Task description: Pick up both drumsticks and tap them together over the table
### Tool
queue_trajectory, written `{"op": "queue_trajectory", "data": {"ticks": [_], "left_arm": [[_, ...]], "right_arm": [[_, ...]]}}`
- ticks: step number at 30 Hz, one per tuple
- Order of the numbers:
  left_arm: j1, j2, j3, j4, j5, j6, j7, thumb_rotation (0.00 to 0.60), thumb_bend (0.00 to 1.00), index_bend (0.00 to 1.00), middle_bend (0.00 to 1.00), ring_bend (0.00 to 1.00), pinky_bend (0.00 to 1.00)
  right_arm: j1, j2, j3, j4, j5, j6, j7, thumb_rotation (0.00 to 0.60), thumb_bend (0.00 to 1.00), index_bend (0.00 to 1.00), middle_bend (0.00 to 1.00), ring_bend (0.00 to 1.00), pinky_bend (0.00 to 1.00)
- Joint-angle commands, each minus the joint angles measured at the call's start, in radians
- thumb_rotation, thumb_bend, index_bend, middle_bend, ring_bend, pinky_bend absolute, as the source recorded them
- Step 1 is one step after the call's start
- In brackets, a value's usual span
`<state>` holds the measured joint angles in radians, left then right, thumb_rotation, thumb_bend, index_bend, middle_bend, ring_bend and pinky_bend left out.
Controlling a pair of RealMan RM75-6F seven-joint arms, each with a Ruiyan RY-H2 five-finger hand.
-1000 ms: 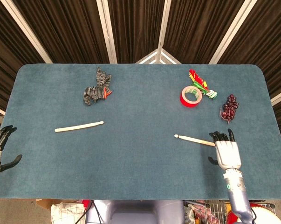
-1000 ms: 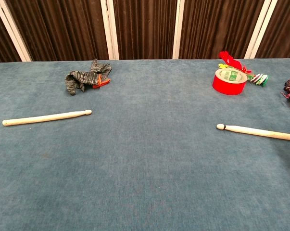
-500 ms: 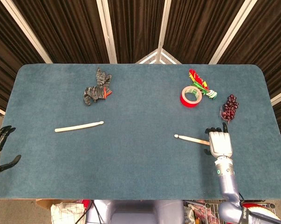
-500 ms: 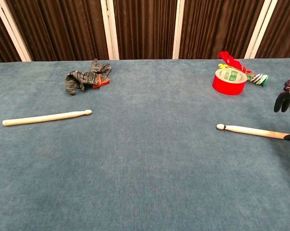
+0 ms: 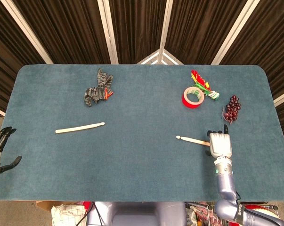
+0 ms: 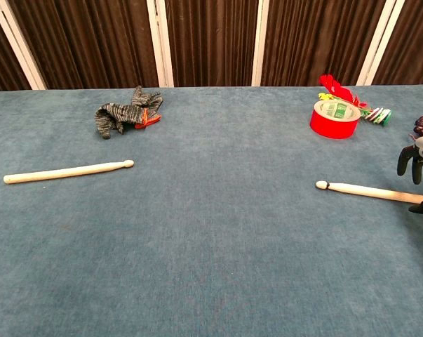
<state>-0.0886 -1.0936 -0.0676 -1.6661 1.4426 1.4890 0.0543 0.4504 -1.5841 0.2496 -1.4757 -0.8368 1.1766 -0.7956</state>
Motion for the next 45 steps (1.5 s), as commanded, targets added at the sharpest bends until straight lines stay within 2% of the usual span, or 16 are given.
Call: {"op": "queue_trajectory", "data": {"ticks": [1,27,45], "left_arm": [[0.000,0.001,0.000,0.001,-0.002,-0.001,0.000,0.600,0.32,0.17,0.12,0.00,0.00],[-0.004,-0.009,-0.002,0.004,-0.014,-0.011,0.022,0.600,0.32,0.17,0.12,0.00,0.00],[-0.005,-0.010,-0.004,0.006,-0.021,-0.015,0.027,0.600,0.32,0.17,0.12,0.00,0.00]], "right_arm": [[0.008,-0.006,0.000,0.008,0.012,0.001,-0.008,0.600,0.19,0.39,0.46,0.35,0.04],[0.041,-0.046,-0.028,0.109,0.015,-0.002,0.037,0.600,0.28,0.49,0.49,0.38,0.04],[0.058,-0.070,-0.037,0.153,0.021,-0.006,0.043,0.600,0.31,0.50,0.51,0.39,0.04]]}}
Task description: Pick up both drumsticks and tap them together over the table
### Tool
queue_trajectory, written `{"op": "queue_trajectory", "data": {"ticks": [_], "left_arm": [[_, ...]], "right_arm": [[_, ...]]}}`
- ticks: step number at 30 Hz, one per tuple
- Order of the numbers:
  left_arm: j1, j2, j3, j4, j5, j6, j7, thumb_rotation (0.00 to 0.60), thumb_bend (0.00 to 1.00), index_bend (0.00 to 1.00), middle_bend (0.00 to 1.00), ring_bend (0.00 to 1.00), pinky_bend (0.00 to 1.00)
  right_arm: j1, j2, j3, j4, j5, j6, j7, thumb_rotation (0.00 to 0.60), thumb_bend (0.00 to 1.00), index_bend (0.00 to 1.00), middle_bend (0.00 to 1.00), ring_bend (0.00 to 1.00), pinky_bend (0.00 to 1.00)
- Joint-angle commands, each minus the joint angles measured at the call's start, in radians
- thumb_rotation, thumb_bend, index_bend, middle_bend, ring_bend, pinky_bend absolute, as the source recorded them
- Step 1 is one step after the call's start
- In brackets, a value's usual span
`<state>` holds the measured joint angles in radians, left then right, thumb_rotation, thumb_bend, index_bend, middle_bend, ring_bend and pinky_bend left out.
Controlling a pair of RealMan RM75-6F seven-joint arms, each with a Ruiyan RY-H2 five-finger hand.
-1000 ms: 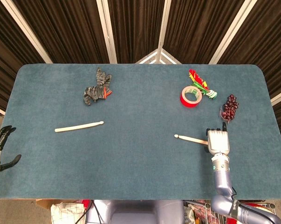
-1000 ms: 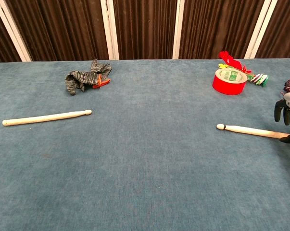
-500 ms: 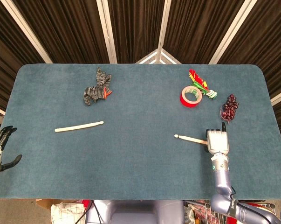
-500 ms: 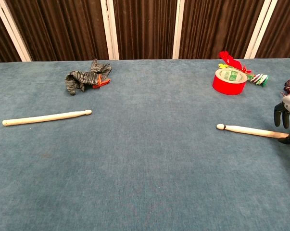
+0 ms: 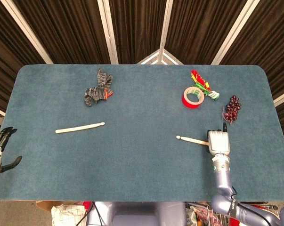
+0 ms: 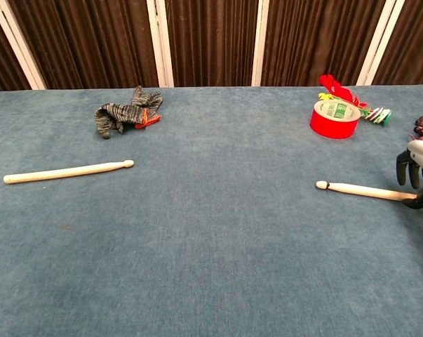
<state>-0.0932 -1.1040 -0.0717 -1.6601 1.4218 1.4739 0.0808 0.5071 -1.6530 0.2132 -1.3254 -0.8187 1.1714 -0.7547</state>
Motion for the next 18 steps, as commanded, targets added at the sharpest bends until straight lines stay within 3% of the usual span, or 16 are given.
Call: {"op": "queue_trajectory", "data": {"ticks": [1,18], "left_arm": [[0.000,0.000,-0.001,0.000,0.000,0.001,0.000,0.600,0.32,0.17,0.12,0.00,0.00],[-0.003,-0.003,0.000,0.000,-0.006,-0.007,0.007,0.600,0.32,0.17,0.12,0.00,0.00]], "right_arm": [[0.002,-0.002,-0.001,0.005,0.003,-0.001,0.003,0.600,0.31,0.50,0.51,0.39,0.04],[0.006,-0.010,-0.010,0.025,-0.002,-0.002,0.019,0.600,0.32,0.56,0.52,0.39,0.04]]}}
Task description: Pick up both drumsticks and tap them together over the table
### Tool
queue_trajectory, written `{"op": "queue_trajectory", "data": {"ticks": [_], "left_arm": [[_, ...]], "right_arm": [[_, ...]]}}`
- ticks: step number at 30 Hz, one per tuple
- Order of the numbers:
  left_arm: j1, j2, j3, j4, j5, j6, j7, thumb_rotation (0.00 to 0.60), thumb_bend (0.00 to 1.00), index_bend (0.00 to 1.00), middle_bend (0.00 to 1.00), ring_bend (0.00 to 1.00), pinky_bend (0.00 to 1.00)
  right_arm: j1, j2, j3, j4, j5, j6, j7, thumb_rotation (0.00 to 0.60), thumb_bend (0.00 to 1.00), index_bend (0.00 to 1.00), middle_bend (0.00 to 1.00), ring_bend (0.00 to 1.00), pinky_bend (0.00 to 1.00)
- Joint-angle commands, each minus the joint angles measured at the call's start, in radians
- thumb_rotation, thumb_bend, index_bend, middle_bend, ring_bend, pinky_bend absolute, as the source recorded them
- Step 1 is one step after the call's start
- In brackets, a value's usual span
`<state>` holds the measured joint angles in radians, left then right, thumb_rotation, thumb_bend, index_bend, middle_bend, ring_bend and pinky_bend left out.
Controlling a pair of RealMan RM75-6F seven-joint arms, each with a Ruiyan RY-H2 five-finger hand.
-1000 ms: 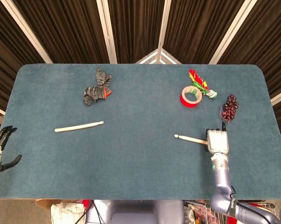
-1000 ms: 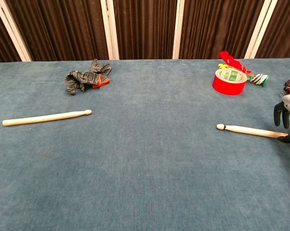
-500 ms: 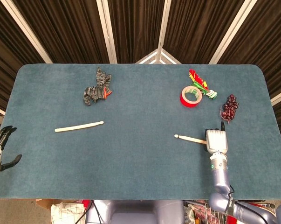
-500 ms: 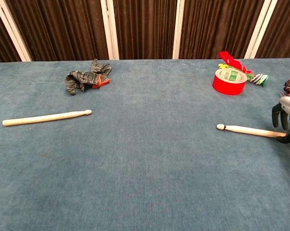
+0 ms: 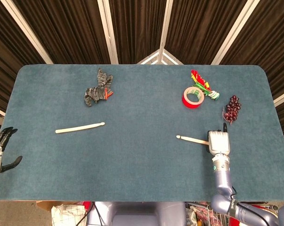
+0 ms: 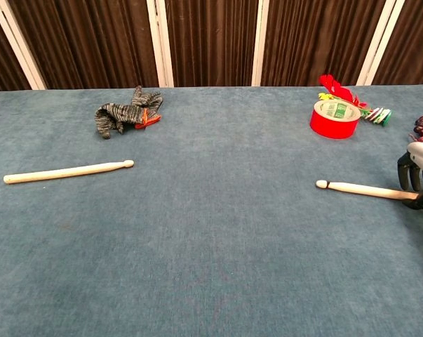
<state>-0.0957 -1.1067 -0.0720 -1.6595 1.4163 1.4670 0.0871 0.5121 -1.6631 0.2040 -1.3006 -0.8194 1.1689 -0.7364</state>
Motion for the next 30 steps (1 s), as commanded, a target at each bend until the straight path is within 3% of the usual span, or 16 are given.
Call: {"op": "queue_trajectory", "data": {"ticks": [1,15,30], "left_arm": [[0.000,0.000,0.000,-0.001,0.000,-0.001,0.001,0.600,0.32,0.17,0.12,0.00,0.00],[-0.002,-0.002,0.000,-0.001,-0.003,-0.004,0.005,0.600,0.32,0.17,0.12,0.00,0.00],[0.000,0.002,-0.001,-0.005,-0.005,-0.002,0.004,0.600,0.32,0.17,0.12,0.00,0.00]], "right_arm": [[0.001,-0.001,-0.001,0.001,-0.002,0.001,0.001,0.600,0.32,0.56,0.52,0.39,0.04],[0.004,-0.006,-0.008,0.011,-0.002,0.004,-0.008,0.600,0.33,0.62,0.55,0.41,0.04],[0.010,-0.010,-0.008,0.013,-0.002,0.010,-0.025,0.600,0.33,0.62,0.55,0.42,0.04]]}}
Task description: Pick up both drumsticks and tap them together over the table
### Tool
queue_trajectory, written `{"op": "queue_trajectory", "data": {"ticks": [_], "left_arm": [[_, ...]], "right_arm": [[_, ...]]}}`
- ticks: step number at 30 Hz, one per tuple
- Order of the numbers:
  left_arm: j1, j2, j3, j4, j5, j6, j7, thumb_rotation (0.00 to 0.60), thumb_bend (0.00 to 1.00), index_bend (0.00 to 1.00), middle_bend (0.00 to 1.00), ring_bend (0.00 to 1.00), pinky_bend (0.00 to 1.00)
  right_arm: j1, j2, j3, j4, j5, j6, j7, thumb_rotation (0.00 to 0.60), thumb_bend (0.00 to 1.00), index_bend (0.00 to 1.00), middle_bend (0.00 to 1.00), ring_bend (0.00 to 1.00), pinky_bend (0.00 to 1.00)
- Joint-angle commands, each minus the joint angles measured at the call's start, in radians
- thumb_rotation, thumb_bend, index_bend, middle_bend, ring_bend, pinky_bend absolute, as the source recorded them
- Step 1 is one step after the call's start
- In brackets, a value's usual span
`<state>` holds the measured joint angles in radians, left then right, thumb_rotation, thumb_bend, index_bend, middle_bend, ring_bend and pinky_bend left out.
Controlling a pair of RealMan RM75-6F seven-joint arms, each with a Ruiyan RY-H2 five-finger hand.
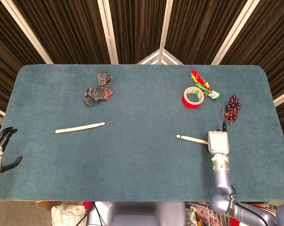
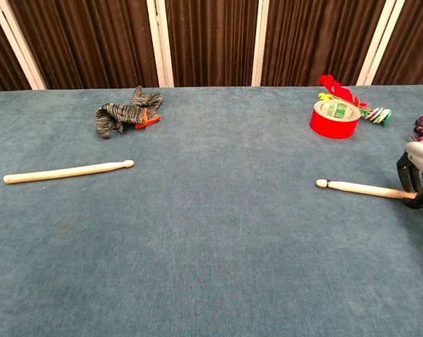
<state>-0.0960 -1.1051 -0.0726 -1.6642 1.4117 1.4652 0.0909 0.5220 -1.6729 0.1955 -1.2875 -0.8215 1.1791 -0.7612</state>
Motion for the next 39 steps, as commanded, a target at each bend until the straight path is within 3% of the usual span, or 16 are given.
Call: {"op": "queue_trajectory", "data": {"ticks": [1,12,39], "left_arm": [[0.000,0.000,0.000,0.000,-0.001,0.000,0.000,0.600,0.32,0.17,0.12,0.00,0.00],[0.000,0.001,-0.001,-0.001,-0.004,-0.001,0.001,0.600,0.32,0.17,0.12,0.00,0.00],[-0.001,0.001,-0.001,-0.002,-0.007,-0.004,0.004,0.600,0.32,0.17,0.11,0.00,0.00]], "right_arm": [[0.001,0.000,0.000,-0.001,0.000,0.000,-0.001,0.600,0.33,0.61,0.55,0.42,0.04],[0.005,0.000,-0.001,-0.002,0.008,-0.002,-0.015,0.600,0.33,0.50,0.55,0.42,0.04],[0.013,-0.015,-0.002,0.015,0.023,-0.011,-0.029,0.600,0.33,0.52,0.55,0.44,0.04]]}}
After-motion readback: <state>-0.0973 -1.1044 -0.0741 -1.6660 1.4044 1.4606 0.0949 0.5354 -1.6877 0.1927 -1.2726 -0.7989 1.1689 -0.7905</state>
